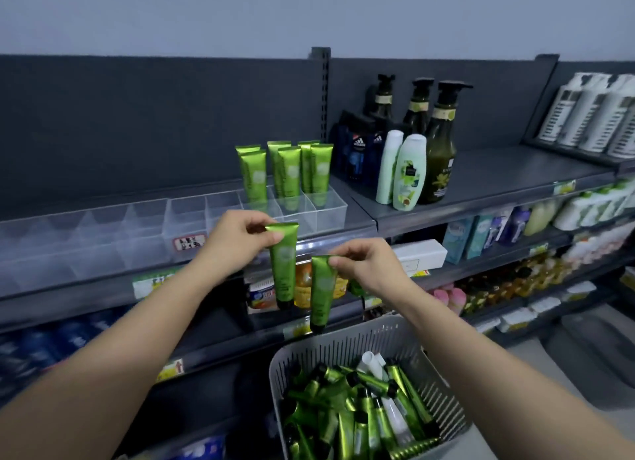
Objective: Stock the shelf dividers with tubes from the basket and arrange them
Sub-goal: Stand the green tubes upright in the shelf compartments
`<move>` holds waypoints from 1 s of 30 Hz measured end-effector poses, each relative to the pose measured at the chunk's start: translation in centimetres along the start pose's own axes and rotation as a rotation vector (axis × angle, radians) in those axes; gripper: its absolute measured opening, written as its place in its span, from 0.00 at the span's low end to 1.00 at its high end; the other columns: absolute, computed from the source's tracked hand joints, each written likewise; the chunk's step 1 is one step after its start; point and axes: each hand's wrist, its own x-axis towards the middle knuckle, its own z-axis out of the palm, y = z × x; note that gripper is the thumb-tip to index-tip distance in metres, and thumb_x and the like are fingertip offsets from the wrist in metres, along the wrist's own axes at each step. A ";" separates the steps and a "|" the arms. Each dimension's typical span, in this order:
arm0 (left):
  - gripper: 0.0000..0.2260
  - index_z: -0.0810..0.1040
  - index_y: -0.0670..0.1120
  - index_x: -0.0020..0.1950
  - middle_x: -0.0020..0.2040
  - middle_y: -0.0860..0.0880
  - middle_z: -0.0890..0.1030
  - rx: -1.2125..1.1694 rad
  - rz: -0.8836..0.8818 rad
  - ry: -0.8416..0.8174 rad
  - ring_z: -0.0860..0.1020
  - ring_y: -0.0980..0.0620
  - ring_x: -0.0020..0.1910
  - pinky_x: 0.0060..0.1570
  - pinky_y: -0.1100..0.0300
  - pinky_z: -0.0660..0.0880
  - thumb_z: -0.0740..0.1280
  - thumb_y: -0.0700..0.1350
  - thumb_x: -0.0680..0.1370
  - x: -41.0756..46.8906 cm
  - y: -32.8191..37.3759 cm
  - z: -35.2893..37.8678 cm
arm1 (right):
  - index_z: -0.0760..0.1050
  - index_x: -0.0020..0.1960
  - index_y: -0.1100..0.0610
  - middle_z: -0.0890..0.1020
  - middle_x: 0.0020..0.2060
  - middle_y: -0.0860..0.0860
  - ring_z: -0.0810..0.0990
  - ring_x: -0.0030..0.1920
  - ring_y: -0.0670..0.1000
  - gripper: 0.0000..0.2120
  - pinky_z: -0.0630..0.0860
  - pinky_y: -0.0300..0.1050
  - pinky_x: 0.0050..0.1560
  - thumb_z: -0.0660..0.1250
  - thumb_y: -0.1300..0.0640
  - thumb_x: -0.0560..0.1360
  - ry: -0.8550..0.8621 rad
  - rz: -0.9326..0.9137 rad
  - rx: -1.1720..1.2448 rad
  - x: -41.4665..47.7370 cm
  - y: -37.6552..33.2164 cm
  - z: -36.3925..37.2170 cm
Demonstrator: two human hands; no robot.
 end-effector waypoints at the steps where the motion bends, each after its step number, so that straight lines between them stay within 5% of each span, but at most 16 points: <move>1: 0.07 0.81 0.51 0.41 0.37 0.47 0.80 -0.018 0.018 0.031 0.77 0.54 0.35 0.43 0.58 0.75 0.73 0.39 0.73 0.3 0.5 -1.0 | 0.82 0.39 0.52 0.83 0.35 0.53 0.79 0.35 0.49 0.07 0.80 0.47 0.40 0.73 0.63 0.71 0.005 -0.019 0.005 0.4 -1.0 0.5; 4: 0.07 0.82 0.42 0.52 0.36 0.48 0.80 -0.046 0.053 0.125 0.76 0.61 0.27 0.30 0.69 0.74 0.71 0.38 0.74 1.5 1.7 -3.8 | 0.83 0.41 0.56 0.82 0.32 0.50 0.79 0.31 0.43 0.03 0.78 0.39 0.36 0.74 0.63 0.71 0.006 -0.093 0.016 1.5 -4.2 1.8; 7: 0.08 0.81 0.40 0.54 0.38 0.46 0.80 -0.075 0.080 0.184 0.76 0.55 0.29 0.34 0.65 0.77 0.69 0.38 0.75 3.3 2.3 -6.7 | 0.81 0.39 0.58 0.82 0.31 0.50 0.79 0.30 0.42 0.04 0.77 0.36 0.36 0.74 0.65 0.69 -0.002 -0.170 0.053 2.6 -7.2 3.1; 13: 0.06 0.82 0.42 0.48 0.31 0.52 0.80 -0.140 0.180 0.295 0.76 0.61 0.26 0.31 0.68 0.77 0.70 0.34 0.74 6.7 3.4 -11.1 | 0.80 0.39 0.59 0.81 0.31 0.52 0.79 0.29 0.45 0.05 0.77 0.36 0.33 0.74 0.66 0.69 0.036 -0.246 0.100 5.6 -11.2 5.1; 22: 0.05 0.82 0.47 0.44 0.37 0.48 0.81 -0.080 0.191 0.350 0.78 0.51 0.34 0.39 0.59 0.79 0.72 0.37 0.73 11.9 1.5 -13.2 | 0.80 0.39 0.62 0.80 0.31 0.56 0.75 0.30 0.52 0.03 0.76 0.47 0.37 0.73 0.66 0.70 0.110 -0.289 0.117 9.5 -13.6 7.4; 30: 0.07 0.81 0.49 0.39 0.35 0.48 0.81 -0.013 0.143 0.290 0.79 0.51 0.33 0.36 0.63 0.78 0.72 0.37 0.73 14.5 -2.2 -12.5 | 0.81 0.38 0.59 0.80 0.29 0.51 0.75 0.28 0.49 0.05 0.74 0.38 0.32 0.73 0.66 0.70 0.098 -0.298 0.112 11.4 -14.0 8.4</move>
